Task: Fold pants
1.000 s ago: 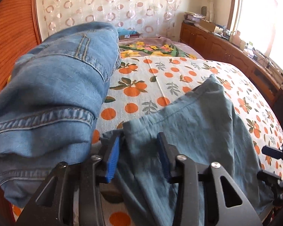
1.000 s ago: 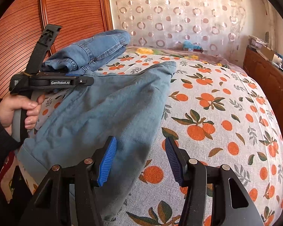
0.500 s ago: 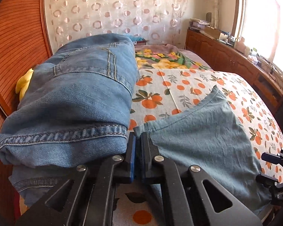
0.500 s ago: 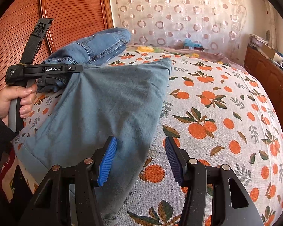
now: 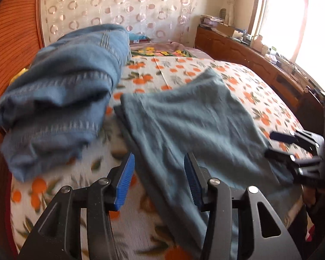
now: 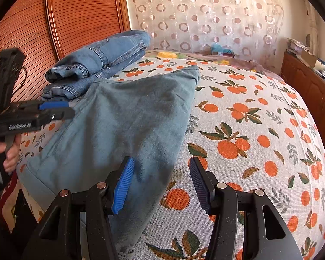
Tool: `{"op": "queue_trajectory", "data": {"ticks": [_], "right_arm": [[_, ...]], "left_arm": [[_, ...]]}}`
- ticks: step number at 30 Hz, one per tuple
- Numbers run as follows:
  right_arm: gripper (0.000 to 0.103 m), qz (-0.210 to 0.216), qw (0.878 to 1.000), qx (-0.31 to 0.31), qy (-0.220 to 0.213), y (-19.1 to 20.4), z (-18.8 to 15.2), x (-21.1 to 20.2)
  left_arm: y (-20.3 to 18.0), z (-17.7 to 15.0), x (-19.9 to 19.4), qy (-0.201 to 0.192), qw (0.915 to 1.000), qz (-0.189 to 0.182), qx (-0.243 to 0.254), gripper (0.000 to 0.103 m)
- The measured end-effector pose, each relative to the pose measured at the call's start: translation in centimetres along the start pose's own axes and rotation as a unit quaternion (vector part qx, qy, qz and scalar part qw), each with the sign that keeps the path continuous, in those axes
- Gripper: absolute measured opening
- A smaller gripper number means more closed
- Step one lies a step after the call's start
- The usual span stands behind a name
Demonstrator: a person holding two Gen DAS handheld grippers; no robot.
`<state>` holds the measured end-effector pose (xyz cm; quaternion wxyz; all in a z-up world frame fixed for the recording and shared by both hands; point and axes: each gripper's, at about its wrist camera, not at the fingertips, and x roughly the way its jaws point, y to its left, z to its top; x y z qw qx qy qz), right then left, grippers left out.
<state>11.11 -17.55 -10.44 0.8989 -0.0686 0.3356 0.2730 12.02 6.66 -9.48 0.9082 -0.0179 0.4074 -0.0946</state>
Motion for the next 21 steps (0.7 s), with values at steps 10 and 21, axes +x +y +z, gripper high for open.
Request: {"op": "queue_trajectory", "data": {"ticks": [10, 21], "right_arm": [[0.056, -0.007, 1.0, 0.003, -0.008, -0.1, -0.1, -0.3], [0.056, -0.002, 1.0, 0.006, -0.025, 1.4, -2.2, -4.2]], "left_arm": [[-1.1, -3.9, -2.3, 0.011, 0.9999, -0.01, -0.006, 0.049], [-2.3, -6.3, -4.5, 0.005, 1.0, -0.005, -0.002, 0.049]]}}
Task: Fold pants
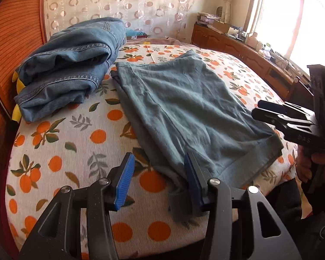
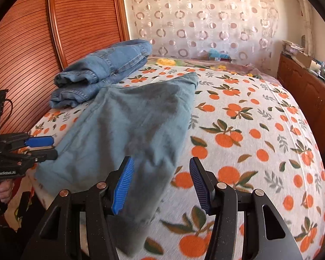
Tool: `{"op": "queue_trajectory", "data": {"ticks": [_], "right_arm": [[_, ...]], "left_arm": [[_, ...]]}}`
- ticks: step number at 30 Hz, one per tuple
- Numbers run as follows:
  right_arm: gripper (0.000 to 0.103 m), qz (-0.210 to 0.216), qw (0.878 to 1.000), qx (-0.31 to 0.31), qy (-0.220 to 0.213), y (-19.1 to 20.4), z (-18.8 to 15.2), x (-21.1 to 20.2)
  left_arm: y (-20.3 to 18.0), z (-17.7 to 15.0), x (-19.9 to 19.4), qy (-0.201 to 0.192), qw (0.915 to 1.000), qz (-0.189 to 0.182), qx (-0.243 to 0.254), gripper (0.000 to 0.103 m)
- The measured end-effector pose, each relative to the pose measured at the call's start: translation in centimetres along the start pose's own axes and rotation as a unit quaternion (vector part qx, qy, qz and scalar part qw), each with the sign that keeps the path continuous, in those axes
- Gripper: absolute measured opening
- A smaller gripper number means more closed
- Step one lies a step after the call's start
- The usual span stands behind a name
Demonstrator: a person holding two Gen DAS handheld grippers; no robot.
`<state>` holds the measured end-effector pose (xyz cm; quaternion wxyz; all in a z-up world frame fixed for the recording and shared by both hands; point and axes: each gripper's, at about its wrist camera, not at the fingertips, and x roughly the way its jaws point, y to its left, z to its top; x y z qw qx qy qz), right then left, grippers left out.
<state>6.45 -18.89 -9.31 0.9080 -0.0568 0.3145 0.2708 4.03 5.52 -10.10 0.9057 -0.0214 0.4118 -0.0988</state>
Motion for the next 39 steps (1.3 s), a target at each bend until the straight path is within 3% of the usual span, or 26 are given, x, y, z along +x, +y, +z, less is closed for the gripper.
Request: {"op": "queue_trajectory", "data": {"ticks": [13, 29, 39], "right_arm": [[0.055, 0.009, 1.0, -0.007, 0.01, 1.4, -2.6, -4.3], [0.055, 0.023, 0.999, 0.007, 0.036, 1.5, -3.6, -3.9], [0.051, 0.033, 0.999, 0.007, 0.041, 1.8, -4.0, -3.7]], "left_arm": [[-0.5, -1.1, -1.8, -0.014, 0.9997, -0.012, -0.014, 0.049], [-1.6, -2.0, -2.7, -0.018, 0.9989, -0.04, -0.016, 0.049], [-1.8, -3.1, -1.2, 0.004, 0.9991, -0.04, -0.015, 0.049]]}}
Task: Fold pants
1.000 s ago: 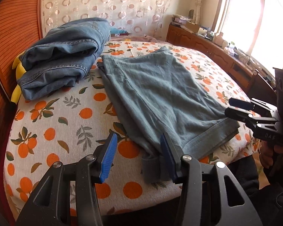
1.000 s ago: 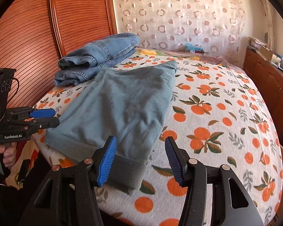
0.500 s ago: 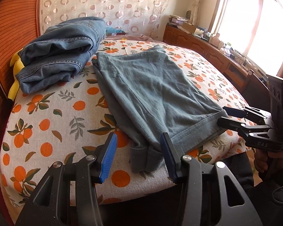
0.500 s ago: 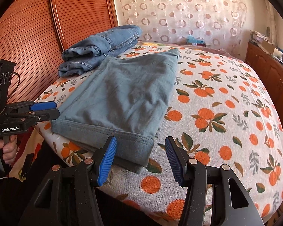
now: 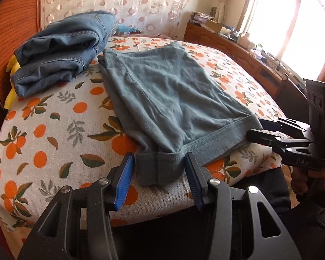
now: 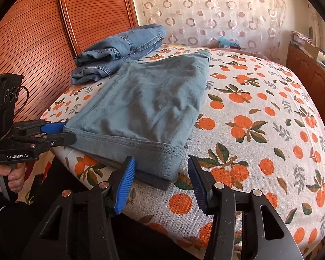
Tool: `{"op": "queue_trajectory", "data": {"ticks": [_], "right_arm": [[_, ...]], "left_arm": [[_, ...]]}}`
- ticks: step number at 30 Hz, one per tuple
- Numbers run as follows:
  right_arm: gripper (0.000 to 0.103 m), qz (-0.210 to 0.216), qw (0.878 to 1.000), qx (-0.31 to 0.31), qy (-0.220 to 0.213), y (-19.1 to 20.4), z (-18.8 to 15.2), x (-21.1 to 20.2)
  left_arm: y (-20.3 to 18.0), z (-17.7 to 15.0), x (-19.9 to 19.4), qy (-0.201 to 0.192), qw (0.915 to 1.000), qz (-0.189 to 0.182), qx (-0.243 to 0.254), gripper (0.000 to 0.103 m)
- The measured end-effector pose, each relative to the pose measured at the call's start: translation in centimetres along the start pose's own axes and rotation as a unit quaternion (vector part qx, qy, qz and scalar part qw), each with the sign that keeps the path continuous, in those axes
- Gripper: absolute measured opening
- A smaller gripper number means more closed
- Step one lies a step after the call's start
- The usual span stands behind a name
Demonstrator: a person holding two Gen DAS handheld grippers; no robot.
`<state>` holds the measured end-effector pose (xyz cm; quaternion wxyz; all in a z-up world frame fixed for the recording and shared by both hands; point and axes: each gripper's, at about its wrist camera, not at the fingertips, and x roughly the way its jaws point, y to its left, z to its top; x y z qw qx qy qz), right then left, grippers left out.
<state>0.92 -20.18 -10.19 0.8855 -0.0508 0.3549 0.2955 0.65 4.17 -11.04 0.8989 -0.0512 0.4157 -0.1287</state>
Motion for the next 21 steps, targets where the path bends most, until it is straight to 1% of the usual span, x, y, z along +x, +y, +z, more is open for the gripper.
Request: {"op": "queue_trajectory", "data": {"ticks": [3, 4, 6, 8, 10, 12, 13, 15, 18, 21], "right_arm": [[0.049, 0.005, 1.0, 0.003, 0.002, -0.1, 0.0, 0.1], [0.049, 0.007, 1.0, 0.004, 0.003, -0.1, 0.0, 0.1], [0.049, 0.009, 1.0, 0.006, 0.003, -0.2, 0.0, 0.2], [0.049, 0.009, 1.0, 0.008, 0.003, -0.2, 0.0, 0.2], [0.045, 0.008, 1.0, 0.007, 0.003, -0.1, -0.1, 0.2], [0.045, 0.005, 1.0, 0.0, 0.004, 0.1, -0.3, 0.1], [0.045, 0.005, 1.0, -0.001, 0.005, 0.1, -0.3, 0.0], [0.045, 0.008, 1.0, 0.001, 0.006, 0.2, -0.2, 0.0], [0.045, 0.01, 1.0, 0.005, 0.005, 0.2, -0.1, 0.1], [0.045, 0.013, 1.0, 0.006, 0.004, 0.2, -0.1, 0.2]], "left_arm": [[0.1, -0.2, -0.1, -0.003, 1.0, -0.006, 0.001, 0.044], [0.2, -0.2, -0.1, -0.003, 1.0, -0.007, 0.001, 0.04], [0.3, -0.3, -0.2, -0.005, 0.9999, -0.011, 0.0, 0.034], [0.4, -0.4, -0.4, -0.009, 0.9999, -0.014, 0.002, 0.025], [0.5, -0.4, -0.6, -0.016, 0.9997, -0.015, 0.003, 0.015], [0.8, -0.4, -0.8, -0.021, 0.9997, -0.012, 0.008, 0.014], [1.1, -0.4, -0.8, -0.018, 0.9998, -0.012, 0.002, 0.014], [1.4, -0.3, -0.7, -0.012, 0.9997, -0.02, -0.004, 0.014], [1.0, -0.3, -0.7, -0.01, 0.9999, -0.011, 0.007, 0.014], [1.0, -0.3, -0.5, -0.009, 0.9999, -0.012, 0.003, 0.015]]}}
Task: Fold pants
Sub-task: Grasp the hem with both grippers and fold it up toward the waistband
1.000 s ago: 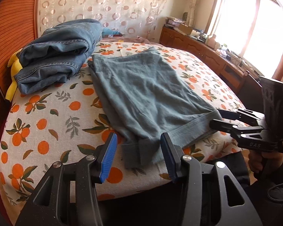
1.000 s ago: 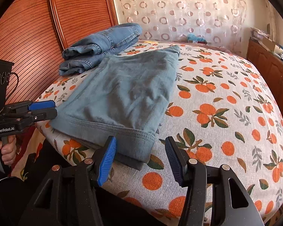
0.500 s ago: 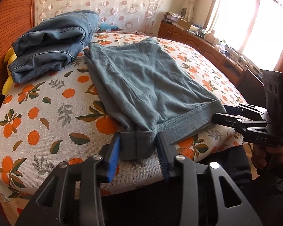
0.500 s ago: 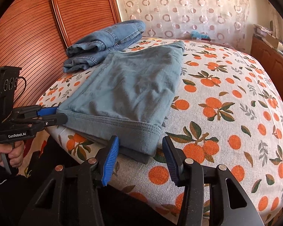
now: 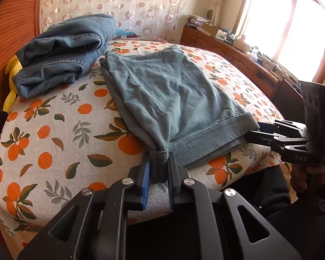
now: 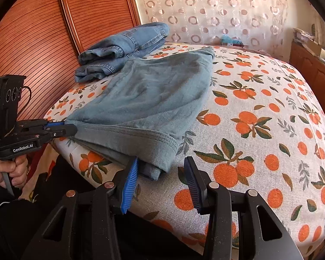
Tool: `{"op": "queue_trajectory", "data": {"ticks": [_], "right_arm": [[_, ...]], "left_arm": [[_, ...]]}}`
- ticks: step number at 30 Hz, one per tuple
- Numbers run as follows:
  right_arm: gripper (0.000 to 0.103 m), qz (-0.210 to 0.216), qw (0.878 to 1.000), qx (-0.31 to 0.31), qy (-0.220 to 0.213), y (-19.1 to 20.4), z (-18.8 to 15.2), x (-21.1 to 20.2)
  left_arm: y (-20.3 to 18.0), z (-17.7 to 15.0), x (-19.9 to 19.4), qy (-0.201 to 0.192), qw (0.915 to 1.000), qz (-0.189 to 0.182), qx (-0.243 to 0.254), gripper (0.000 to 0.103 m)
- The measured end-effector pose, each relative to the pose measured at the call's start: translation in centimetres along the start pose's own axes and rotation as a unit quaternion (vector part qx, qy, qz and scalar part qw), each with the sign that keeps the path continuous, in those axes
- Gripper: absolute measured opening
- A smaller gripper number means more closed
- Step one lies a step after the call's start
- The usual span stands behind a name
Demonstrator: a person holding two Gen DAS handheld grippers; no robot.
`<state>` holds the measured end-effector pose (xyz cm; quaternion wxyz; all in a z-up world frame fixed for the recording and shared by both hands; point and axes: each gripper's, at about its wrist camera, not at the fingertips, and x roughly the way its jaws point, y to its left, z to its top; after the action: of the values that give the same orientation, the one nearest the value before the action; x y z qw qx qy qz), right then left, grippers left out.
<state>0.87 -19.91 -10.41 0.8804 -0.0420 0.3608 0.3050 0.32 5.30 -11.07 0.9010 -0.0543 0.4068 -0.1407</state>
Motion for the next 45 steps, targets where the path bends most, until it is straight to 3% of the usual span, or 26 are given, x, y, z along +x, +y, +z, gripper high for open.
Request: {"op": "queue_trajectory", "data": {"ticks": [2, 6, 10, 11, 16, 25, 33, 45], "right_arm": [[0.041, 0.002, 1.0, 0.001, -0.001, -0.1, 0.0, 0.0], [0.021, 0.015, 1.0, -0.001, 0.001, -0.1, 0.0, 0.2], [0.015, 0.015, 1.0, -0.006, -0.009, 0.2, 0.1, -0.1], [0.014, 0.016, 1.0, -0.006, -0.011, 0.2, 0.1, -0.2], [0.012, 0.016, 0.999, -0.014, -0.029, 0.4, 1.3, -1.2], [0.011, 0.01, 0.997, -0.026, -0.07, -0.9, 7.2, -0.9], [0.011, -0.003, 0.998, -0.031, -0.05, -3.0, 11.8, 3.9], [0.011, 0.01, 1.0, -0.028, -0.008, -6.1, 17.1, 10.1]], "left_arm": [[0.4, 0.0, 0.1, 0.002, 0.9999, -0.006, -0.01, 0.017], [0.8, 0.0, 0.1, 0.003, 0.9998, -0.012, -0.017, 0.021], [0.6, -0.1, 0.0, 0.003, 0.9999, -0.008, -0.012, 0.021], [0.4, -0.2, -0.2, 0.001, 1.0, -0.005, -0.007, 0.017], [0.0, 1.2, -1.1, -0.019, 0.9997, -0.014, 0.001, 0.015], [2.0, 7.9, 0.7, -0.05, 0.9987, -0.005, -0.001, 0.015], [4.2, 12.6, 4.0, -0.042, 0.9991, 0.0, -0.006, 0.015], [5.3, 15.5, 7.7, -0.017, 0.9997, 0.017, -0.002, 0.016]]}}
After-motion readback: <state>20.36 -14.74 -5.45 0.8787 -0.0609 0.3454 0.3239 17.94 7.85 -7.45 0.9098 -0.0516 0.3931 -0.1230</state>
